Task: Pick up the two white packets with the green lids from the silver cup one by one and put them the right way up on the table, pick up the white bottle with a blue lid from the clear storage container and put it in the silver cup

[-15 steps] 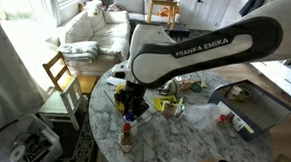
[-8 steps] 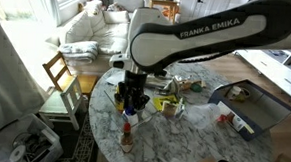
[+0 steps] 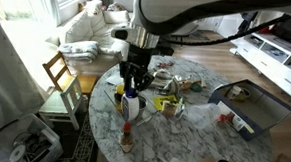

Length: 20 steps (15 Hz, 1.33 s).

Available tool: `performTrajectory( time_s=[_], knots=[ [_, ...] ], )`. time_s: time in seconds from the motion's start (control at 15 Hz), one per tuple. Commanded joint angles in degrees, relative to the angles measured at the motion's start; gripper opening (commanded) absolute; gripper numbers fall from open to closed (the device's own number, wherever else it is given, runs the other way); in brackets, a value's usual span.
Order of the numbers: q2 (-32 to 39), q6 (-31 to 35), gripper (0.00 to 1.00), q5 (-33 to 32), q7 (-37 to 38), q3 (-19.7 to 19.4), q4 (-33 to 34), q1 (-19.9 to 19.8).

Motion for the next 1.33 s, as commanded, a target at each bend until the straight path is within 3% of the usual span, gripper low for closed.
performTrajectory(
  time_s=[0.0, 0.4, 1.27],
  knots=[
    [-3.6, -0.49, 0.19, 1.58, 0.67, -1.35, -1.32, -0.62],
    [-4.68, 0.52, 0.19, 4.68, 1.85, -2.81, -1.75, -2.12],
    [1.94, 2.26, 0.19, 5.49, 4.95, -4.08, -0.59, -2.48]
  ],
)
